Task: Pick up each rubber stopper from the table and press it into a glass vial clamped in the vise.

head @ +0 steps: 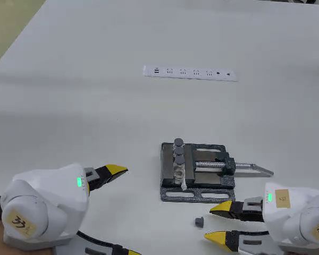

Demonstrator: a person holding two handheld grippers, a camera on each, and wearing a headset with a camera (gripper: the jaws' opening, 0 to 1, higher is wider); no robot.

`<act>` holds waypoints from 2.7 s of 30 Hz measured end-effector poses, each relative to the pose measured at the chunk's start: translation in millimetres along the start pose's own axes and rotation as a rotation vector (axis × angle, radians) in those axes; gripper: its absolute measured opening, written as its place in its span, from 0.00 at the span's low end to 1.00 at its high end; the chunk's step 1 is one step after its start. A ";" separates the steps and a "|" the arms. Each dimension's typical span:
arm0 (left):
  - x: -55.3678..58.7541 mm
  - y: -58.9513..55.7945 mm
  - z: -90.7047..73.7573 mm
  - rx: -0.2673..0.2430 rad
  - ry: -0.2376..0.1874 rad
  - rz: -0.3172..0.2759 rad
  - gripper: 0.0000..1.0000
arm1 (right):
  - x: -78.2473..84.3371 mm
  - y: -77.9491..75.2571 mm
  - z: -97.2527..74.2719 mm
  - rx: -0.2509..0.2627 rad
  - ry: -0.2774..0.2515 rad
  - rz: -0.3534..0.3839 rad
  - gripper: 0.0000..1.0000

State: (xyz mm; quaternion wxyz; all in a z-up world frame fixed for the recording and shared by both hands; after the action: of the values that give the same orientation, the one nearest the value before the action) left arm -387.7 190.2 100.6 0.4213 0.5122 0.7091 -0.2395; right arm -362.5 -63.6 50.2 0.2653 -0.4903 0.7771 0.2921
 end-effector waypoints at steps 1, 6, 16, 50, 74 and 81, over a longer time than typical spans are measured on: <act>-0.2 0.2 0.0 -0.001 -0.001 0.000 0.95 | -0.3 -0.9 1.1 -0.004 -0.002 0.004 0.20; -0.1 -0.2 0.2 0.001 0.001 -0.002 0.94 | -2.1 -1.7 6.2 -0.027 0.007 -0.013 0.16; 1.3 -0.3 1.7 0.006 0.002 -0.007 0.94 | -2.1 -4.0 8.2 -0.032 0.022 -0.032 0.10; -7.9 -4.4 5.0 0.010 -0.025 0.004 0.91 | -8.2 -0.3 1.9 -0.052 0.019 -0.026 0.06; -91.2 -13.3 2.0 0.123 -0.250 0.054 0.32 | -96.6 46.7 -102.9 -0.165 -0.199 -0.073 0.05; -102.9 -19.8 -1.7 0.164 -0.295 0.060 0.18 | -107.1 55.8 -108.2 -0.181 -0.229 -0.079 0.05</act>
State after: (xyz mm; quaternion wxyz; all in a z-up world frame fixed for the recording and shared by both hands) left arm -394.2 130.4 186.3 0.4847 0.5249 0.6021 -0.3563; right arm -386.8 -56.5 210.4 0.3181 -0.5058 0.6926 0.4041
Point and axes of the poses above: the centre of the closed fingertips' face, and the gripper's own axes: z roughly forward along the fingers, y roughly to its left, x roughly out of its underside, the point moved 10 cm from there along -z, roughly backward along the fingers, and after that the axes turned 10 degrees about z, right-handed, at the moved point
